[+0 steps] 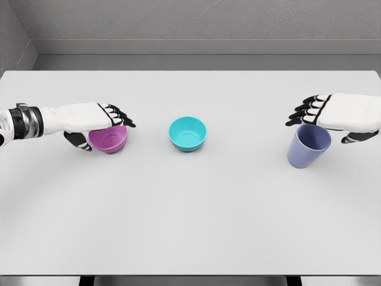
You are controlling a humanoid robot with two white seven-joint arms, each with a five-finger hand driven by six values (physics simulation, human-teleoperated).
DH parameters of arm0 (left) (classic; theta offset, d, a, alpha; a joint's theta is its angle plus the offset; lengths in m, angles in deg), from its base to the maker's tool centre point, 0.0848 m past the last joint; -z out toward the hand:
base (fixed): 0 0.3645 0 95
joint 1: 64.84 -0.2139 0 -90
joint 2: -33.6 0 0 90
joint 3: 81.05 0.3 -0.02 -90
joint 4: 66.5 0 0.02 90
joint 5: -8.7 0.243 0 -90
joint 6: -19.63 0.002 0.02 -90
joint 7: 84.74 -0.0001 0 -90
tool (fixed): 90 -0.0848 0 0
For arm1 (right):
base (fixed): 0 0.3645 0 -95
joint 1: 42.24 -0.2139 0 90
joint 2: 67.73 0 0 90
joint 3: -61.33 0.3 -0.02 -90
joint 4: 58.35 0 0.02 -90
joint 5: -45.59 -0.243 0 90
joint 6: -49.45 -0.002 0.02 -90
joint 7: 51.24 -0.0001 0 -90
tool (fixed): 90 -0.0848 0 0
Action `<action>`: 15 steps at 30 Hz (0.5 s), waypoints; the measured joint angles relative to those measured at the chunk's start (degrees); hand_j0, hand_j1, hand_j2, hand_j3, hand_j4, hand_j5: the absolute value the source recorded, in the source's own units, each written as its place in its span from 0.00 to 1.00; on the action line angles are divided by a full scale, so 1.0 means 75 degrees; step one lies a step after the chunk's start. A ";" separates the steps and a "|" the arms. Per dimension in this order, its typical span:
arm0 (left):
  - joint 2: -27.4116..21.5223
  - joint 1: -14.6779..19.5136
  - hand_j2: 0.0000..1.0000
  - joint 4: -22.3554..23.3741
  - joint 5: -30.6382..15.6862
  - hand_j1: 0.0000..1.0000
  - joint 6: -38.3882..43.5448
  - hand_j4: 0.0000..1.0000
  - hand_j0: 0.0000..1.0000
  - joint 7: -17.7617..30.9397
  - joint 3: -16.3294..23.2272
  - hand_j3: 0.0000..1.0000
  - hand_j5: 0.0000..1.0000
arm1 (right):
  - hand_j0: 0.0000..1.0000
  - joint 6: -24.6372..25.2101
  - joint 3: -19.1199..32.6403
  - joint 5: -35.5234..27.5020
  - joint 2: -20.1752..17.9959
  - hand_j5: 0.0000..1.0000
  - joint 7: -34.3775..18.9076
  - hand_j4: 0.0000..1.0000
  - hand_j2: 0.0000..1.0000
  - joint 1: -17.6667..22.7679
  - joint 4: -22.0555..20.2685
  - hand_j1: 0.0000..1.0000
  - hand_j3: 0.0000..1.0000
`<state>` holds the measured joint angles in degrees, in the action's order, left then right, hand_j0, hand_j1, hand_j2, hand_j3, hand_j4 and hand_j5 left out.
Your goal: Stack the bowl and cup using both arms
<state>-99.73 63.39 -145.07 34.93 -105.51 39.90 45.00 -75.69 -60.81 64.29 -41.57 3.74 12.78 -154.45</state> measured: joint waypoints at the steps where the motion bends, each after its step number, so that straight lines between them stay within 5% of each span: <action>1: -0.0002 0.0023 1.00 -0.0001 0.0010 1.00 0.0000 1.00 1.00 0.0014 0.0006 1.00 1.00 | 1.00 0.0000 -0.0002 0.0000 0.0004 1.00 0.0000 1.00 1.00 0.0023 -0.0009 1.00 1.00; 15: -0.0037 0.0340 1.00 -0.0003 0.0080 1.00 -0.0001 1.00 1.00 0.0051 0.0493 1.00 1.00 | 1.00 0.0000 -0.0102 0.0000 0.0022 1.00 0.0000 1.00 1.00 0.0023 -0.0030 1.00 1.00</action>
<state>-100.01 65.94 -145.09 35.53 -105.52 40.28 48.70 -75.69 -61.57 64.29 -41.40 3.74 12.96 -154.68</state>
